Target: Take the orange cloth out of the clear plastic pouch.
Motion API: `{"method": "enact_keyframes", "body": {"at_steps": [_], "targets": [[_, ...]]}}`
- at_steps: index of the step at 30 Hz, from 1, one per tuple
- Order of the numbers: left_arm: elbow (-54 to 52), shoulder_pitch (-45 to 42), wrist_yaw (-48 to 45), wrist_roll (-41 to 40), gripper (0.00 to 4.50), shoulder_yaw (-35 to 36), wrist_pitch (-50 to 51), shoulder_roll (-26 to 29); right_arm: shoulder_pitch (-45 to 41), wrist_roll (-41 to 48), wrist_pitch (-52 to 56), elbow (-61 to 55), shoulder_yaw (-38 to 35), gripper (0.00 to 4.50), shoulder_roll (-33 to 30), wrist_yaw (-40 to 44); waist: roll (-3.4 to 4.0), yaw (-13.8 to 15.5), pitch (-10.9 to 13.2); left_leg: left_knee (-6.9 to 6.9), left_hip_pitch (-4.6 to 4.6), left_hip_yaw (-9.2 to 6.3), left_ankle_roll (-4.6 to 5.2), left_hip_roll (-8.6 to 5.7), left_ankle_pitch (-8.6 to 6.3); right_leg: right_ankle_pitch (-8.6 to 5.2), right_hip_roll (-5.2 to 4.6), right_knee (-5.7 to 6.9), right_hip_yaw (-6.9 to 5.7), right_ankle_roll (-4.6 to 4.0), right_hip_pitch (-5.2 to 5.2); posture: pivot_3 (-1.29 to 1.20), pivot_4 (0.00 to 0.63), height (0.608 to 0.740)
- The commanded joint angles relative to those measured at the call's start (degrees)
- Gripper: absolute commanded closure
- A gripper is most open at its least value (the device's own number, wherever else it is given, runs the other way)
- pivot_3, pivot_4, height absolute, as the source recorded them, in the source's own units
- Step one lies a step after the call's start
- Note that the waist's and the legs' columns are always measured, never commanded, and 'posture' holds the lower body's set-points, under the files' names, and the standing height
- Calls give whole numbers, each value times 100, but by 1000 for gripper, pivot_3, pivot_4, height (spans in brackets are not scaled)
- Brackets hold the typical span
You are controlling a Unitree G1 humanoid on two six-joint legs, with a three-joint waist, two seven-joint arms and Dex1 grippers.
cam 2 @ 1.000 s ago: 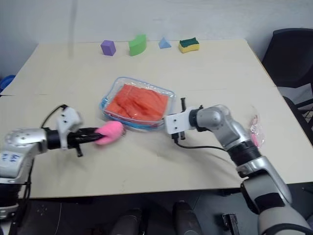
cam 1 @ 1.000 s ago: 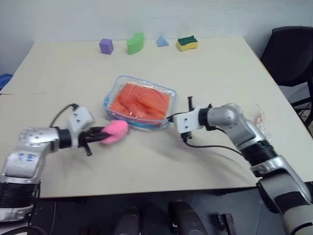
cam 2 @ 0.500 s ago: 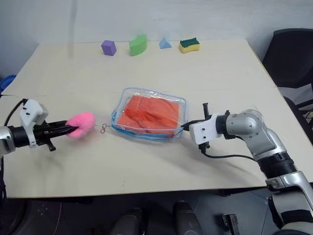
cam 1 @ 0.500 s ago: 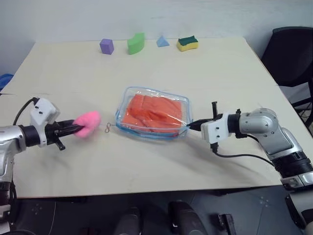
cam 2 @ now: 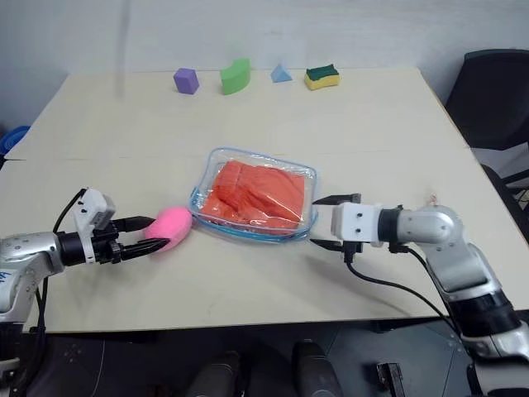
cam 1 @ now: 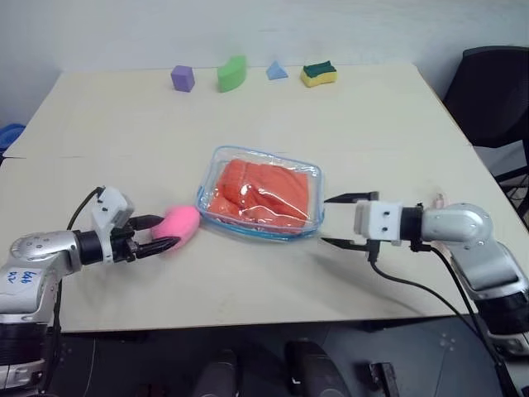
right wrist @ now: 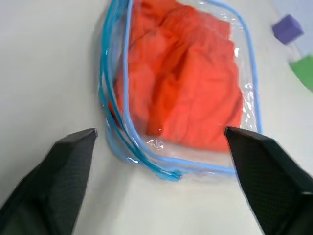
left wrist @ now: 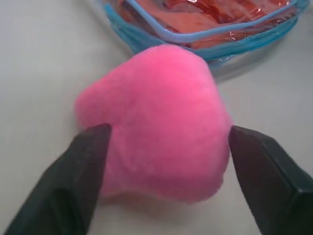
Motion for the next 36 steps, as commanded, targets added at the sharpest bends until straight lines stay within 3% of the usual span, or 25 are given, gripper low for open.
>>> {"method": "enact_keyframes", "body": {"at_steps": [1, 5, 10, 16, 21, 25, 32, 35, 36], "targets": [[142, -695, -203, -692, 412, 606, 615, 411, 470, 1373, 1564, -1203, -677, 49, -138, -125, -3, 7, 1, 0, -1, -1, 1, 0, 0, 0, 0, -5, -2, 0, 0, 0, 150, 740], [-463, -1634, -534, -715, 412, -162, 545, 521, 857, 2371, 2709, -1975, -982, 49, -183, -346, -6, 80, 0, 4, 11, -11, 4, -4, -2, 0, -7, -22, -11, 0, 29, 0, 150, 740], [-908, -2266, -935, 804, 412, -2041, -1199, 234, 881, 2939, 3446, -2340, -987, 49, -154, -655, -1, 145, -2, 4, 40, -24, 9, -6, -5, 7, -8, -68, -20, 13, 86, 0, 150, 740], [389, -2649, -903, 2549, 412, -3257, -3810, -275, 859, 2973, 3624, -2476, -841, 49, -93, -954, 0, 139, -1, -3, 36, -15, 7, -1, -5, 7, 6, -69, -17, 13, 74, 0, 150, 740], [1514, -3090, -403, 2976, 412, -3293, -4660, -911, 884, 2913, 3662, -2535, -777, 49, -41, -1228, -2, 172, 0, 8, 28, -16, 13, -4, -7, 10, 2, -72, -19, 17, 75, 0, 150, 740], [1794, -3114, -336, 2912, 1297, -3107, -4851, -1080, 1017, 2869, 3629, -2539, -799, 0, -58, -1302, -3, 172, 0, 9, 24, -16, 18, -5, -10, 12, 0, -74, -19, 21, 75, 0, 150, 740], [1824, -3027, -640, 2531, 3514, -2888, -4590, -1158, 1042, 2557, 3387, -2319, -667, 0, -82, -1264, -2, 153, 0, 10, 25, -16, 17, -4, -9, 12, 1, -73, -19, 21, 75, 0, 150, 740], [1203, -2904, -975, 1675, 4457, -2709, -2850, -1284, 908, 2340, 3270, -2171, -497, 0, -35, -1253, -2, 144, 0, 11, 25, -16, 18, -5, -9, 12, 1, -72, -19, 21, 75, 0, 150, 740], [985, -2913, -842, 1401, 4495, -2591, -2214, -1428, 815, 2226, 3208, -2090, -390, 180, 29, -1290, -2, 144, 0, 11, 24, -16, 18, -4, -9, 12, 1, -68, -19, 20, 74, 0, 150, 740]]}}
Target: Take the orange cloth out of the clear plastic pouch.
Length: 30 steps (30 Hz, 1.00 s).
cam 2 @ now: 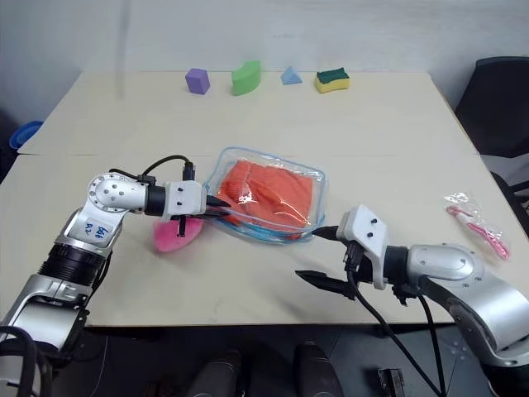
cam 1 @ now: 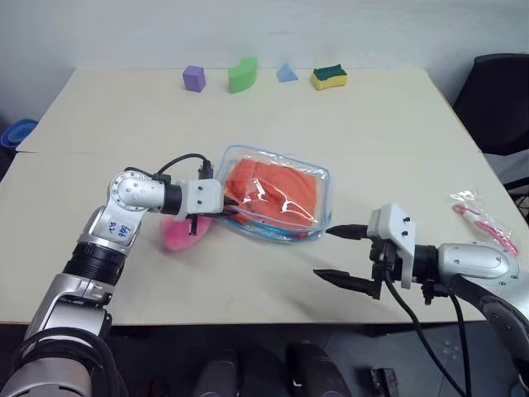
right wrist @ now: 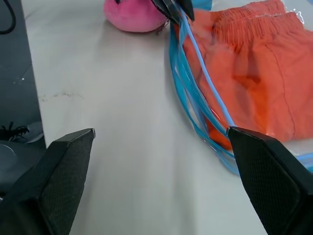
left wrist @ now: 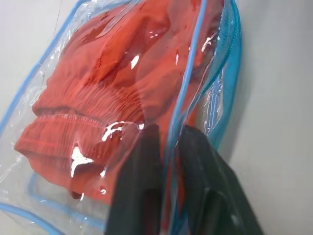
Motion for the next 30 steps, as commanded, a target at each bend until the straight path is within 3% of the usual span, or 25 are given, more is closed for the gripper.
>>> {"method": "enact_keyframes", "body": {"at_steps": [1, 4, 9, 13, 16, 20, 30], "targets": [[-817, -24, 171, -977, 4500, 410, 1873, -329, -268, -270, -232, 143, 211, 381, 182, -90, 0, -1, 0, 0, 0, -1, 0, 0, 0, 0, 0, 4, 0, 0, 0, 0, 150, 740], [-1291, 25, 500, -1239, 4500, 555, 2660, -599, -483, -497, -360, 266, 463, 1317, 363, -115, -1, 2, 0, 6, -1, -3, 0, 0, 0, 0, -1, 22, 0, 0, 1, 0, 150, 740], [-1731, 225, 789, -1168, 4500, 442, 2956, -783, -937, -1335, -759, 651, 1115, 3059, 713, -374, 0, -15, 0, 6, 0, -3, -3, 0, 2, 0, 0, 22, 0, 0, -1, 0, 150, 740], [-1836, 233, 916, -1170, 4500, 433, 3068, -907, -1298, -2625, -1297, 1215, 1982, 2885, 1009, -810, 0, -15, 0, 6, 2, -2, -10, -1, 6, 0, 2, 13, 2, 0, -8, 0, 150, 740], [-1875, 185, 1003, -1200, 4500, 449, 3156, -1001, -1410, -3262, -1505, 1510, 2334, 2088, 1282, -1117, 0, 0, 0, 5, -1, -2, -12, -1, 7, 0, 1, 13, 2, 0, -13, 0, 150, 740], [-1896, 183, 1060, -1188, 4500, 427, 3174, -1080, -1510, -3789, -1557, 1745, 2492, 683, 1670, -1465, 0, -5, 0, 5, -2, -2, -13, -4, 7, 0, -1, 22, 2, 0, -13, 0, 150, 740], [-2126, 252, 1159, -1241, 4500, 418, 3339, -1189, -1637, -4222, -1267, 1986, 2313, 683, 2254, -1700, 0, -18, 0, 4, -2, -1, -14, -3, 8, 0, 1, 36, 2, 0, -15, 0, 150, 740]]}}
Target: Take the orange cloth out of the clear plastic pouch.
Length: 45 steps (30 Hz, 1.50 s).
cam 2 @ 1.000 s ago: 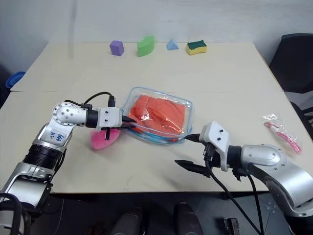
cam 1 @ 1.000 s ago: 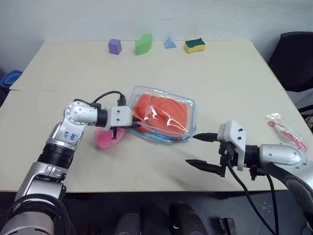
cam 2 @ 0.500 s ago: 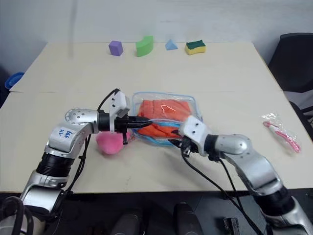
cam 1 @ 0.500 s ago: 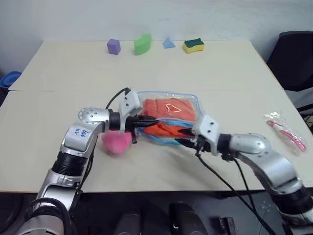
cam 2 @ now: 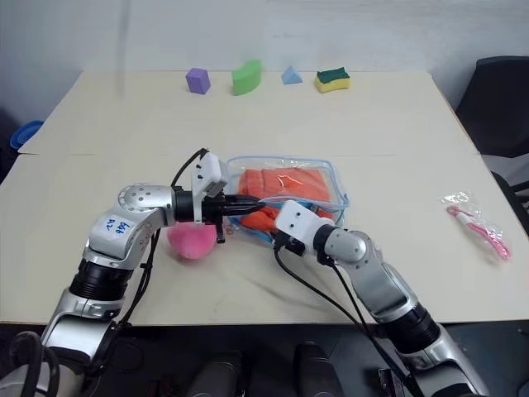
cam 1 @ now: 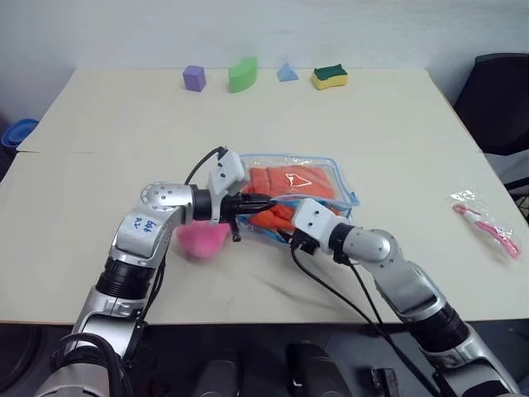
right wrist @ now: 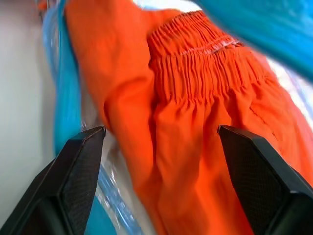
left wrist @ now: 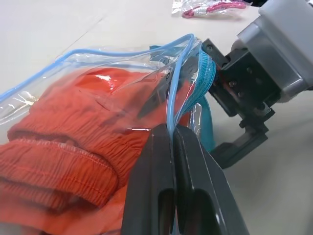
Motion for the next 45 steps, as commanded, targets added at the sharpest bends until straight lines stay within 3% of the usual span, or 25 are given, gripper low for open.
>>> {"method": "enact_keyframes", "body": {"at_steps": [1, 12, 16, 24, 30, 36, 39, 45], "targets": [[-311, -29, 26, -154, 4500, 55, 21, -46, -129, -385, -160, 32, -7, 683, -139, -55, 0, 3, 0, 0, 0, 0, 0, 0, 0, 0, 0, 0, 0, 0, 0, 0, 150, 740], [-276, -195, 136, -223, 4500, 166, 138, -191, -434, -1647, -630, 1343, 434, 683, -95, -423, 0, -7, -2, 0, 7, 1, -3, -2, 2, 0, 1, -3, 0, 0, 3, 0, 150, 740], [-250, -204, 156, -241, 4500, 206, 147, -188, -415, -1524, -724, 1564, 292, 1609, 51, -324, -2, 1, -4, 2, 12, 0, -3, -2, 2, 0, -1, -2, -1, 0, 14, 0, 150, 740], [-226, -168, 387, -389, 4500, 325, 299, -382, -343, -1608, -1173, 1559, 336, 4459, -93, -10, -1, 2, -4, 2, 11, 0, -3, -3, 2, 0, -2, -1, -1, 0, 13, 0, 150, 740], [171, -537, 1235, -412, 4500, 550, 581, -1113, -88, -1624, -1761, 1115, 465, 4487, -352, 469, -7, 18, -7, 4, 11, -4, -2, -4, 1, 0, -2, -1, -5, 0, 17, 0, 150, 740], [382, -449, 1220, 378, 4500, -260, -74, -977, 88, -1653, -3017, 580, 281, 4487, -895, 751, -7, -2, -7, -2, 11, -1, -3, -3, 2, 0, 2, -4, -2, 0, 12, 0, 150, 740], [713, -320, 1195, 1181, 4500, -821, -938, -569, 515, -1237, -3619, 7, -383, 4487, -1644, 1080, -7, 8, -7, -4, 11, -1, -4, -4, 2, 0, 2, -33, -2, 0, 14, 0, 150, 740], [1335, -295, 1288, 1473, 4500, -706, -1450, -293, 2346, -142, -5277, -175, -1700, 4487, -3773, 2304, -8, 95, -6, -5, 16, 1, 2, -5, -1, 1, 1, -48, -3, 1, 31, 0, 150, 740]]}}
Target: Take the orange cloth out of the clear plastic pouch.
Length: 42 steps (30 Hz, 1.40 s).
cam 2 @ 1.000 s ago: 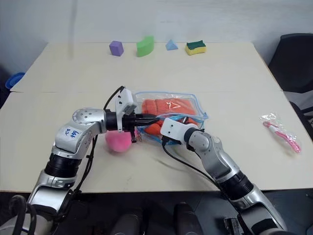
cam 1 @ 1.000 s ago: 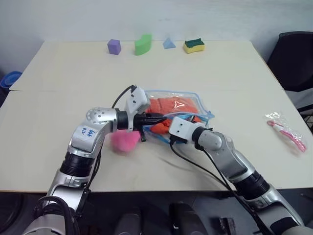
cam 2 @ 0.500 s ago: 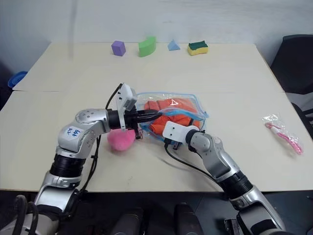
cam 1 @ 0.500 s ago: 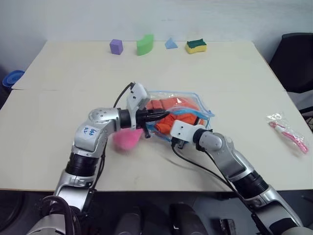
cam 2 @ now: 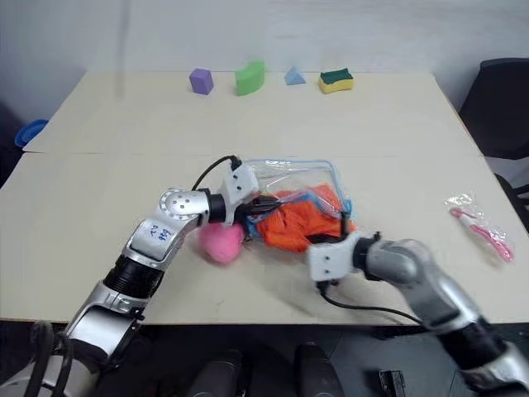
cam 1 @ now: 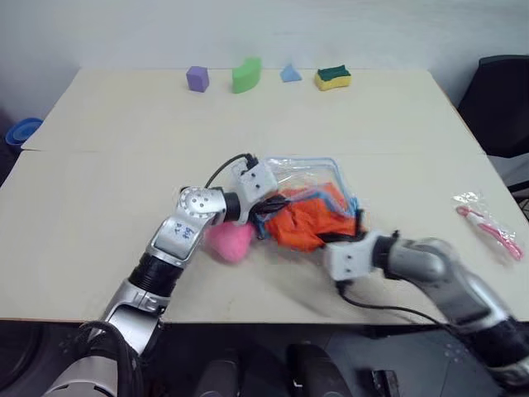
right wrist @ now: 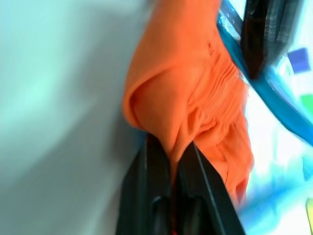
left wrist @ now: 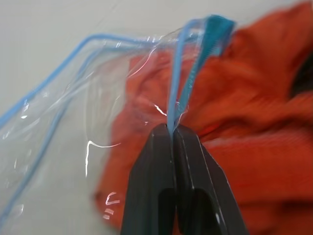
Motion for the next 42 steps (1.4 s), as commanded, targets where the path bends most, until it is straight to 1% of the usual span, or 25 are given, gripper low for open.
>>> {"method": "enact_keyframes", "body": {"at_steps": [1, 3, 5, 8, 10, 13, 16, 18, 20, 22, 25, 28, 31, 33, 36, 38, 39, 40, 41, 42], "targets": [[223, -16, 84, 173, 4500, 226, -216, 142, 962, 521, -672, 69, -848, 4487, -793, 578, 0, 20, 0, 0, 1, 0, 2, 1, -1, 0, 1, -1, 0, 0, 2, 0, 150, 740], [217, 25, 9, 164, 4500, 293, -262, 239, 1494, 609, -799, 368, -1349, 4487, -1015, 610, -5, 11, 2, -1, 10, 6, 4, 2, -2, 0, 3, 0, 4, 0, 9, 0, 150, 740], [107, 112, -110, 139, 4500, 344, -266, 376, 1753, 577, -881, 677, -1729, 4487, -1025, 509, -7, -28, 4, -5, 26, 23, 6, 5, -3, 0, 7, 8, 22, 1, 12, 0, 150, 740], [-159, 297, -416, 80, 4500, 392, -275, 690, 1786, 328, -895, 1279, -2083, 4487, -959, 218, -8, -95, 4, -29, 79, 34, 7, 9, -4, 0, 14, 3, 38, 1, 49, 0, 150, 740], [-358, 460, -714, 1, 4500, 441, -325, 945, 1513, 171, -720, 1706, -2161, 4487, -790, -140, -8, -111, 4, -39, 102, 31, 7, 12, -5, 0, 20, -4, 47, 1, 64, 0, 150, 740], [-724, 741, -1245, -224, 4500, 487, -385, 1283, 857, 154, -91, 2019, -2102, 4487, -285, -661, -6, -144, 3, -40, 106, 30, 4, 16, -5, 0, 21, -5, 48, 0, 67, 0, 150, 740], [-1159, 1055, -1717, -521, 4500, 533, -283, 1510, 164, 320, 671, 2005, -1826, 4487, 522, -954, 3, -178, 1, -40, 105, 28, -1, 19, -7, -1, 21, -6, 48, -1, 67, 0, 150, 740], [-1387, 1198, -1864, -638, 4500, 534, -164, 1558, -177, 314, 1008, 1957, -1606, 4487, 1001, -1039, 8, -187, 1, -37, 102, 25, -3, 20, -8, -1, 19, -5, 46, -1, 67, 0, 150, 740], [-1607, 1323, -1842, -693, 4500, 508, 38, 1505, -478, 96, 1283, 2017, -1280, 4487, 1416, -1157, 11, -194, 2, -36, 99, 23, -3, 20, -8, -1, 19, -5, 45, -1, 66, 0, 150, 740], [-1766, 1411, -1763, -677, 4500, 483, 181, 1451, -647, -106, 1498, 2108, -1052, 4487, 1648, -1264, 12, -187, 2, -33, 97, 23, -1, 18, -9, -1, 16, -5, 45, -1, 66, 0, 150, 740], [-1872, 1518, -1510, -575, 4500, 555, 394, 1396, -654, -147, 1795, 2066, -921, 4487, 1662, -1135, 15, -152, 2, -27, 91, 21, 3, 14, -11, -1, 13, -5, 41, -1, 65, 0, 150, 740], [-1917, 1596, -1194, -656, 4500, 823, 721, 1331, -428, 130, 2164, 1666, -1115, 3792, 1511, -879, 16, -125, 2, -26, 93, 21, 11, 14, -16, -1, 12, -7, 41, -1, 67, 0, 150, 740], [-2081, 1677, -1052, -1096, 3860, 1298, 1320, 1303, -86, 818, 2936, 940, -1564, 2873, 1366, -426, 15, -85, 2, -25, 92, 20, 14, 15, -18, -1, 13, -6, 41, -1, 67, 0, 150, 740], [-2311, 1793, -1077, -1491, 3275, 1668, 1695, 1380, 159, 1420, 3634, 383, -2032, 2217, 1258, -153, 16, -76, 2, -25, 88, 19, 16, 15, -19, -1, 14, -7, 40, -1, 67, 0, 150, 740], [-2696, 1920, -1209, -2481, 2362, 2557, 2460, 1547, 547, 2564, 4823, -305, -3085, 1175, 968, 385, 20, -71, 6, -24, 85, 16, 32, 16, -29, -1, 12, -7, 39, -1, 66, 0, 150, 740], [-2764, 1931, -1268, -3025, 1746, 3069, 2871, 1702, 743, 3060, 5229, -453, -3696, 474, 790, 641, 20, -70, 7, -24, 84, 12, 36, 18, -34, -1, 11, -11, 34, -1, 67, 0, 150, 740], [-2758, 1935, -1296, -3222, 1516, 3268, 3016, 1800, 831, 3238, 5368, -473, -3954, 205, 710, 736, 20, -71, 6, -24, 85, 9, 38, 18, -36, -1, 11, -13, 31, -1, 69, 0, 150, 740], [-2706, 1968, -1402, -3333, 1181, 3468, 3045, 1981, 948, 3420, 5548, -439, -4283, 0, 602, 867, 20, -72, 7, -24, 89, 6, 40, 19, -38, -1, 11, -16, 27, -1, 75, 0, 150, 740], [-2424, 2110, -1699, -3182, 936, 3663, 2766, 2372, 1164, 3561, 5809, -284, -4741, 0, 399, 1121, 19, -71, 7, -25, 92, 5, 41, 19, -38, -1, 11, -19, 26, -1, 77, 0, 150, 740], [-2146, 2241, -1926, -3006, 936, 3772, 2487, 2702, 1370, 3643, 5957, -152, -5085, 0, 242, 1330, 20, -76, 7, -26, 90, 4, 41, 19, -39, -1, 11, -21, 24, -1, 77, 0, 150, 740]]}}
